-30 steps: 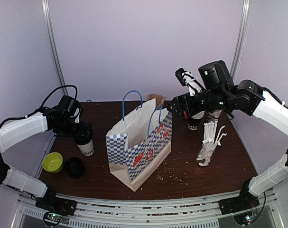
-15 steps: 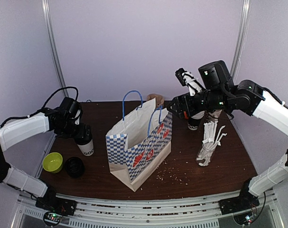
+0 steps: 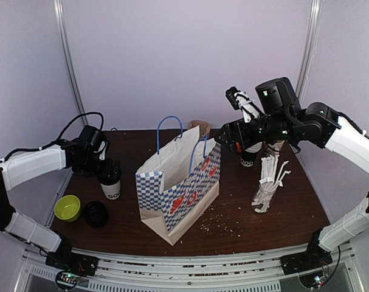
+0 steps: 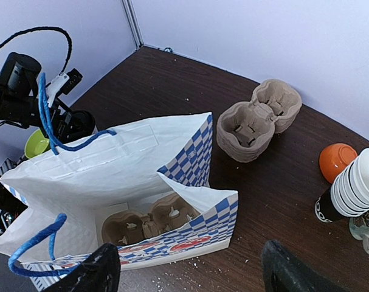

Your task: Pack the takeout coffee

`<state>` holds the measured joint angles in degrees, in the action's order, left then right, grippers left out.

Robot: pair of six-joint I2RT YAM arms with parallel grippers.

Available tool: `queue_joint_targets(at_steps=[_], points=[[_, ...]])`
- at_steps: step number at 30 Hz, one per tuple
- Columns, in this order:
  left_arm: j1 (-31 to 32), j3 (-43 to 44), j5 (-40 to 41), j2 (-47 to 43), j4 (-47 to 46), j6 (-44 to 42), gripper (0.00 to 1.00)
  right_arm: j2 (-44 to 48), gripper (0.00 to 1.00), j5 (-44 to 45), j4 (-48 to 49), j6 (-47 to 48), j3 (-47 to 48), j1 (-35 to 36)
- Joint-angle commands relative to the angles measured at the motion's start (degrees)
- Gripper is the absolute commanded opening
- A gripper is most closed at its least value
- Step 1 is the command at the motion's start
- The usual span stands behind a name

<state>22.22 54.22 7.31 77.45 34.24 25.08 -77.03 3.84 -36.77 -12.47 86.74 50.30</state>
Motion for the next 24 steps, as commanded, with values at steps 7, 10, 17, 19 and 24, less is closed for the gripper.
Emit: queue_joint_targets(at_steps=[7,10,17,19,24], points=[[-0.4,-0.6,-2.5,-2.4,0.5,-1.7,0.98,1.4,0.82,0.8,-0.9,-1.2,-0.4,-0.4],[-0.4,-0.8,-2.6,-2.3,0.8,-2.1,0.98,1.3,0.82,0.8,-0.7,-1.2,-0.3,-0.3],[-0.4,-1.9,-1.7,-2.2,0.3,-1.5,0.96,1.2,0.82,0.6,-0.8,-1.3,-0.3,-0.3],[-0.5,-1.7,-0.9,-2.5,0.5,-1.3,0.91,1.2,0.82,0.6,-0.8,-1.3,-0.2,-0.4],[-0.4,-2.0,-0.5,-3.8,0.9,-0.8,0.76,0.9,0.82,0.3,-0.8,-1.3,0.0,-0.3]])
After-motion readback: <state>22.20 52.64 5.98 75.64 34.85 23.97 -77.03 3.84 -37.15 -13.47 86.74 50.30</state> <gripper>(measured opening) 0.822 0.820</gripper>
